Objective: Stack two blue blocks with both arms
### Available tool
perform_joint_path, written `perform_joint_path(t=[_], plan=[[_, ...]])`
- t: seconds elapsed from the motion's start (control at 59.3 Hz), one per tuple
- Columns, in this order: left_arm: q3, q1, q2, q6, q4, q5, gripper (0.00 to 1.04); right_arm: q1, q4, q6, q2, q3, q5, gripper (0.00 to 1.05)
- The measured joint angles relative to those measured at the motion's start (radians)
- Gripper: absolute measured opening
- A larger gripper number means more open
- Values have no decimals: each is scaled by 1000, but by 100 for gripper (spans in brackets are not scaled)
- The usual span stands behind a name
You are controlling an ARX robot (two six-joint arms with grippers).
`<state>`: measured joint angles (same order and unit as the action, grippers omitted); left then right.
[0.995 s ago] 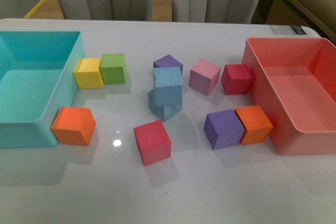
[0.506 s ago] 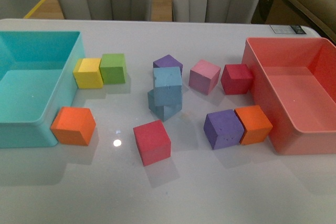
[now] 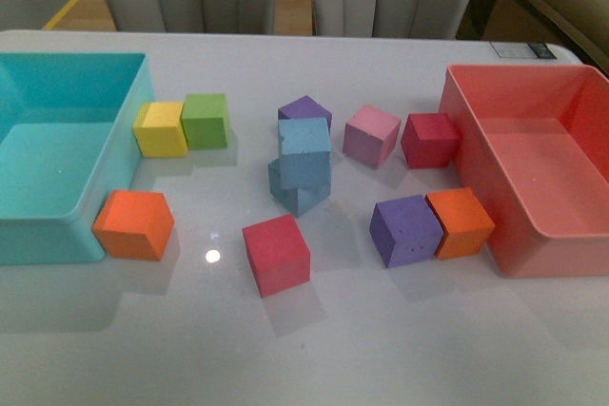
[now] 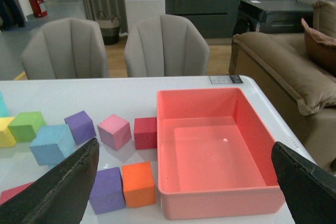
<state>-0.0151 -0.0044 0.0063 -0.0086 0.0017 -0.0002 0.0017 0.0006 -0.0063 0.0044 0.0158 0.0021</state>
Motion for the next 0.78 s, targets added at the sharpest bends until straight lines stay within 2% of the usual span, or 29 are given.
perform_joint_path(t=[0.371, 0.438, 0.472, 0.776], plan=[[0, 0, 0, 0, 0, 0, 72, 0, 0, 0, 0, 0, 0, 96], [0, 0, 0, 0, 0, 0, 92, 0, 0, 0, 0, 0, 0, 96], [0, 0, 0, 2, 0, 0, 97, 0, 0, 0, 0, 0, 0, 96], [0, 0, 0, 2, 0, 0, 96, 0, 0, 0, 0, 0, 0, 96]])
